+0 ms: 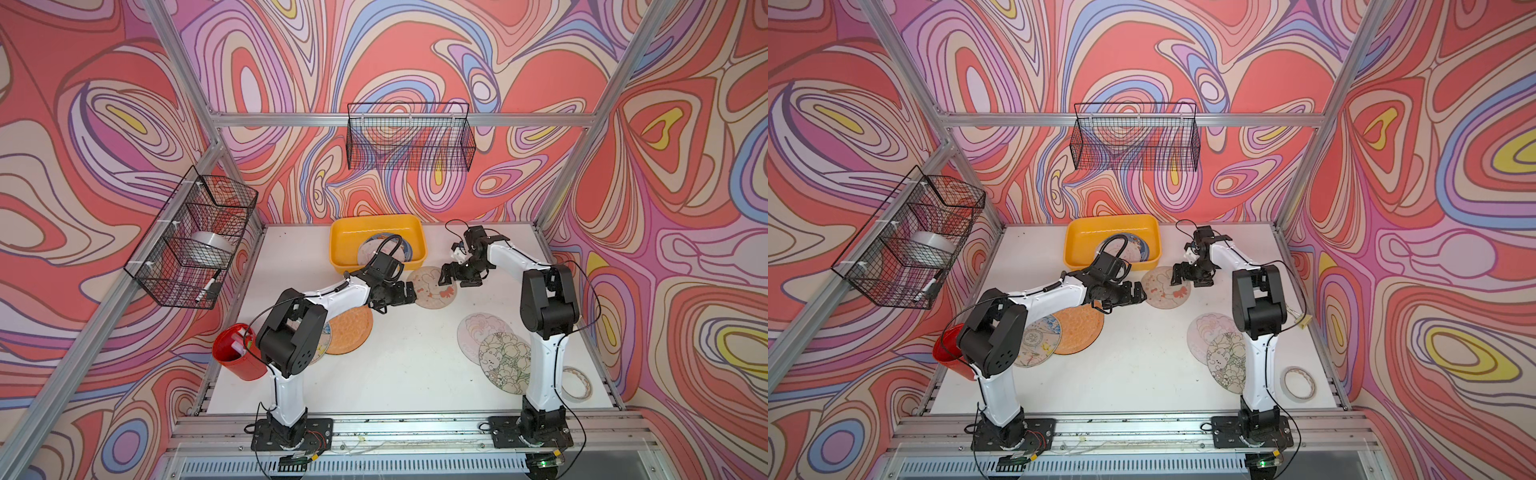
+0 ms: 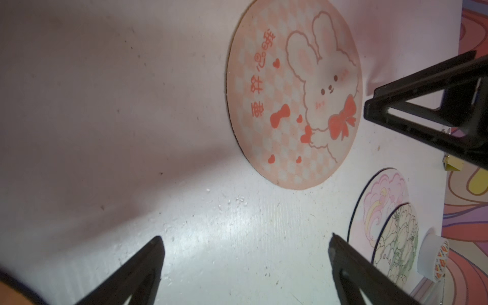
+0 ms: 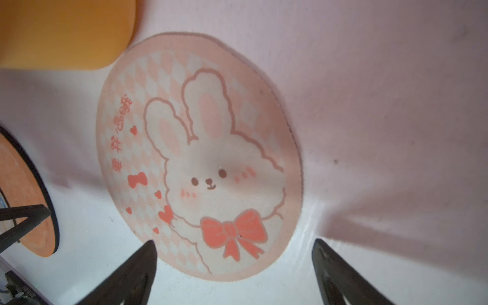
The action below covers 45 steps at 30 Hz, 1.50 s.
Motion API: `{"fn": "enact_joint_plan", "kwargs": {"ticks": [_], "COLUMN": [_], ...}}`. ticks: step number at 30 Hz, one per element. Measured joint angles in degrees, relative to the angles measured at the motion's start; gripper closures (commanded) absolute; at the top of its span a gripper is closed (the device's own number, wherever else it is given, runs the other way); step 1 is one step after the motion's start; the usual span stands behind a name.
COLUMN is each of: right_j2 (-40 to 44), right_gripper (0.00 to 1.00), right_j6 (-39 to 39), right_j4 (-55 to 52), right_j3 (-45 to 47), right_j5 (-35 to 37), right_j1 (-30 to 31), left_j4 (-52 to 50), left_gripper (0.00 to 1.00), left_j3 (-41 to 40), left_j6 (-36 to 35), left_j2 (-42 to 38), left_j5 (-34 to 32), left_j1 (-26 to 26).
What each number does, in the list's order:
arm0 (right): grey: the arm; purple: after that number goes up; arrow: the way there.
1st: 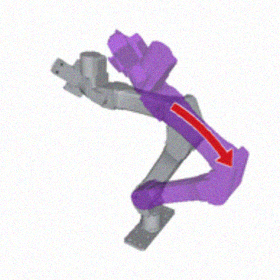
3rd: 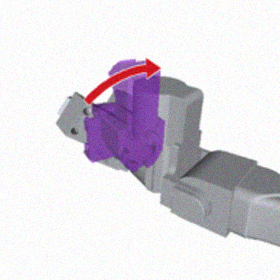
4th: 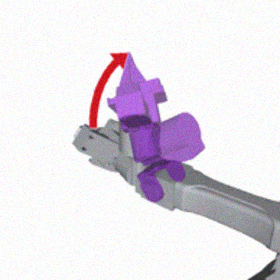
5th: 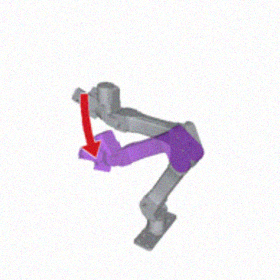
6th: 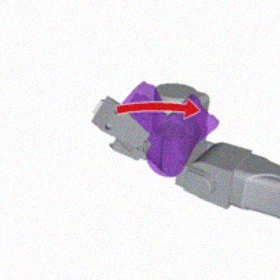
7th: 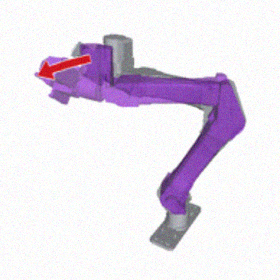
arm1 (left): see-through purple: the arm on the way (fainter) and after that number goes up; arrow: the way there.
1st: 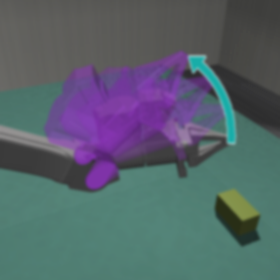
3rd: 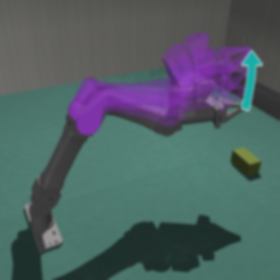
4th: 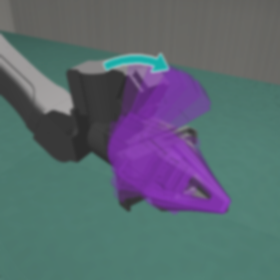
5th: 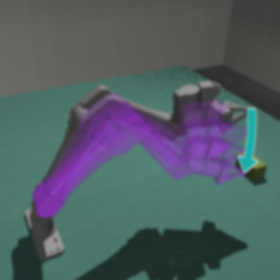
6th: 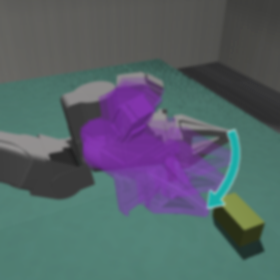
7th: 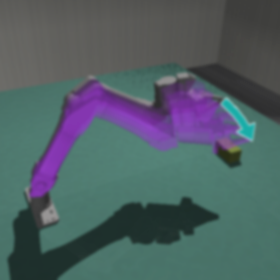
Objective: Put the coasters into the storage box
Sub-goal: Move the coaster to the center of the board, then pick up the coaster from the center of the board.
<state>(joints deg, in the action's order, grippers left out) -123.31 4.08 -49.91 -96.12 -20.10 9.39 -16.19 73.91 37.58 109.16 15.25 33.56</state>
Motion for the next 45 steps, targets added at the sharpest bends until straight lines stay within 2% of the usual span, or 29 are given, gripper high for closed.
{"fn": "enact_joint_plan", "kwargs": {"ticks": [7, 11, 27, 33, 38, 40, 45], "right_j2": [-0.59, -1.16, -0.81, -0.83, -1.01, -1.01, -0.74], "right_gripper": [0.18, 0.26, 0.48, 0.66, 0.92, 0.99, 1.00], "right_j6": [2.91, 4.04, 5.60, 6.03, 6.25, 6.60, 7.21], "right_j4": [3.91, 5.33, 9.51, 9.55, 9.33, 9.20, 9.20], "right_j3": [0.09, 1.18, 3.87, 4.31, 4.76, 5.14, 5.38], "right_j5": [1.20, 0.37, -2.43, -2.64, -2.93, -3.15, -3.23], "right_j1": [-0.31, -0.33, -0.42, -0.33, -0.31, -0.24, -0.20], "left_j4": [-0.61, -1.49, -2.69, -2.67, -2.67, -2.64, -1.68], "left_gripper": [0.20, 0.26, 0.34, 0.34, 0.33, 0.30, 0.19], "left_j3": [4.61, 7.10, 14.05, 15.08, 15.08, 15.08, 14.05], "left_j6": [-0.09, -0.07, 0.24, 0.44, 0.57, 0.57, 0.52], "left_j2": [4.55, 7.82, 13.60, 14.36, 14.36, 14.36, 13.66], "left_j5": [-3.43, -4.96, -7.39, -7.41, -7.41, -7.39, -7.10], "left_j1": [0.55, 1.14, 3.54, 3.54, 3.54, 3.54, 3.54]}}
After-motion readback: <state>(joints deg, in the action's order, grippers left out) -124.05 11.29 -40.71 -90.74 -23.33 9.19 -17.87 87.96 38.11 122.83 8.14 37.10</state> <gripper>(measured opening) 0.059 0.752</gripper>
